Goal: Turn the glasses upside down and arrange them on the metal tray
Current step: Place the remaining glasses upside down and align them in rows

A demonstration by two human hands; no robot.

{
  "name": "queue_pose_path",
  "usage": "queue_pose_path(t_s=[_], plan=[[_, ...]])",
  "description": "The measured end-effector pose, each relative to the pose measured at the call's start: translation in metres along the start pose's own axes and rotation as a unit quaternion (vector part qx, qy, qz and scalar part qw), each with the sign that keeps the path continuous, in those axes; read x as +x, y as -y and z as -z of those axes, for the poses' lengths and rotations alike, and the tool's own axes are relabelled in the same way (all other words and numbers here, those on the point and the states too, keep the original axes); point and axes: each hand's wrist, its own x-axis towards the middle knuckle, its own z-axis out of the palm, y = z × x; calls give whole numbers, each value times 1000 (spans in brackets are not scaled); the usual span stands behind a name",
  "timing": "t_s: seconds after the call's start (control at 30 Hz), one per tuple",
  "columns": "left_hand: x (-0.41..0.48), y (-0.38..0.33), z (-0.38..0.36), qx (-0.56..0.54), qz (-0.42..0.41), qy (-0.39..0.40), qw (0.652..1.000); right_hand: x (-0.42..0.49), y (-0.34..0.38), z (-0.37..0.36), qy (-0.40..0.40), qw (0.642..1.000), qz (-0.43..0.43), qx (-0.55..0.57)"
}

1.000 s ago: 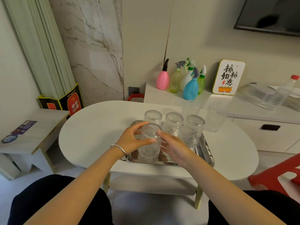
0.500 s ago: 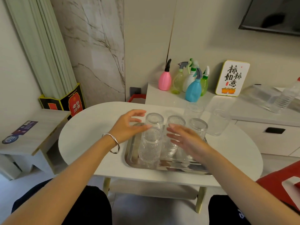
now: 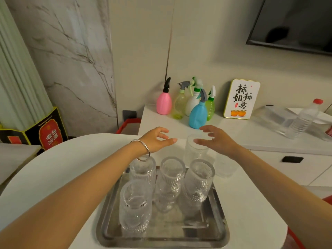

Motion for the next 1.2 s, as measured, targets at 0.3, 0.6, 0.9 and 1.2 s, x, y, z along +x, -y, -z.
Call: queue_pose_path(t_s=[0.3, 0.6, 0.9, 1.2], plan=[[31, 14, -12, 3, 17, 5, 1000, 34, -19, -31, 16, 996, -36, -81], [12, -10, -4, -9, -10, -7, 1000, 4, 27, -7, -150, 963, -14, 225], [-62, -48, 6, -326, -68, -63, 941, -72, 68, -5, 27, 863, 34, 503], [-127, -62, 2, -213, -179, -5, 961, -138, 55, -11, 129, 947, 120, 268]])
